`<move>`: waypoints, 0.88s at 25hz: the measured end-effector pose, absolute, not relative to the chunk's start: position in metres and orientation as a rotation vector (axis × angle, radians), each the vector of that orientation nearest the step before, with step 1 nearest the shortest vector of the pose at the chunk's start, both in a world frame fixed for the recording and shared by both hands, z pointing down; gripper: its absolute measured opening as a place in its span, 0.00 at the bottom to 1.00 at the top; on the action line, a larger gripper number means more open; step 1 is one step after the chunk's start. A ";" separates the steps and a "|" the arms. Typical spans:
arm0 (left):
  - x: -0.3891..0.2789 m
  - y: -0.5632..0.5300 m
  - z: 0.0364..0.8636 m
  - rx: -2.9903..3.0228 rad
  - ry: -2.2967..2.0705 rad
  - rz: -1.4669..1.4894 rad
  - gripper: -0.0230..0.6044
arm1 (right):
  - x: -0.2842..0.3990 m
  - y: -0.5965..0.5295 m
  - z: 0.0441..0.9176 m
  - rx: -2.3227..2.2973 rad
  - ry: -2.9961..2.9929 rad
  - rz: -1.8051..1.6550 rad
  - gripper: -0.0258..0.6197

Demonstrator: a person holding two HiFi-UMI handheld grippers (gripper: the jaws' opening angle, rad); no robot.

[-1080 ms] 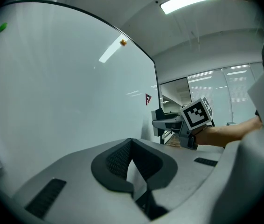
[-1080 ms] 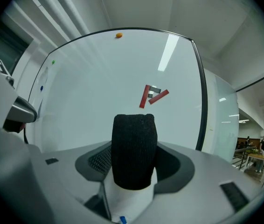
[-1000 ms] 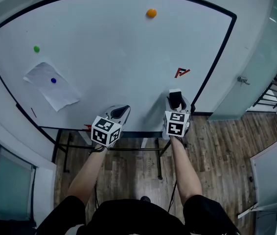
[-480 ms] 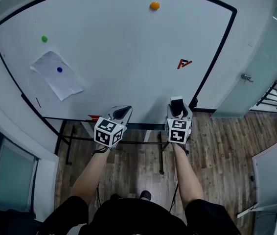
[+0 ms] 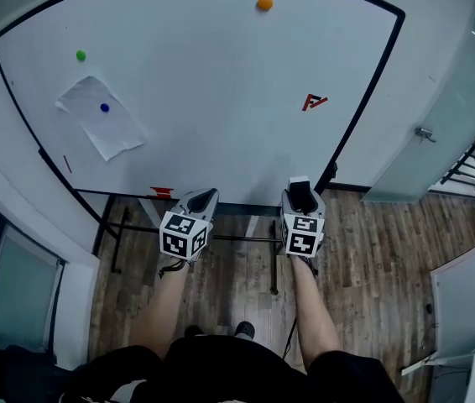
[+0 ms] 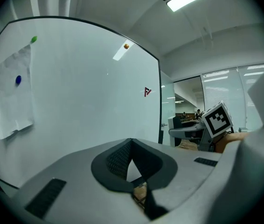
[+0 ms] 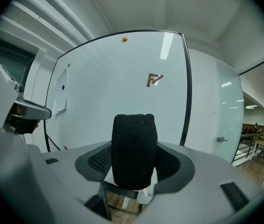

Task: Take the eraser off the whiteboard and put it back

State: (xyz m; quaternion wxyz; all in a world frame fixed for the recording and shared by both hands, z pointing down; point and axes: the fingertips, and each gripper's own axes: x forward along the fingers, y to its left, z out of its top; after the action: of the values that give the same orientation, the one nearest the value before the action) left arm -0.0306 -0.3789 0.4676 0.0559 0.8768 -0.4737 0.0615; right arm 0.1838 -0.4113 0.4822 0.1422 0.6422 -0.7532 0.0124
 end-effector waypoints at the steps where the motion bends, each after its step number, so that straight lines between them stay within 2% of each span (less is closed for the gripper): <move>1: -0.033 -0.376 0.471 2.644 -1.449 0.188 0.06 | 0.185 -0.408 0.486 1.853 -2.173 0.049 0.45; 9: -0.046 -0.365 0.492 2.565 -1.502 0.215 0.07 | 0.193 -0.391 0.514 1.840 -2.188 0.138 0.45; 22: -0.027 -0.365 0.504 2.524 -1.520 0.238 0.07 | 0.218 -0.400 0.523 1.814 -2.183 0.149 0.45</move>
State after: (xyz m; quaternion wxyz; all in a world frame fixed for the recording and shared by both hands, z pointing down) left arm -0.0272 -0.3646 0.5043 0.0928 0.8501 -0.5121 0.0803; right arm 0.2176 -0.3998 0.5227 0.1490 0.6311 -0.7595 0.0518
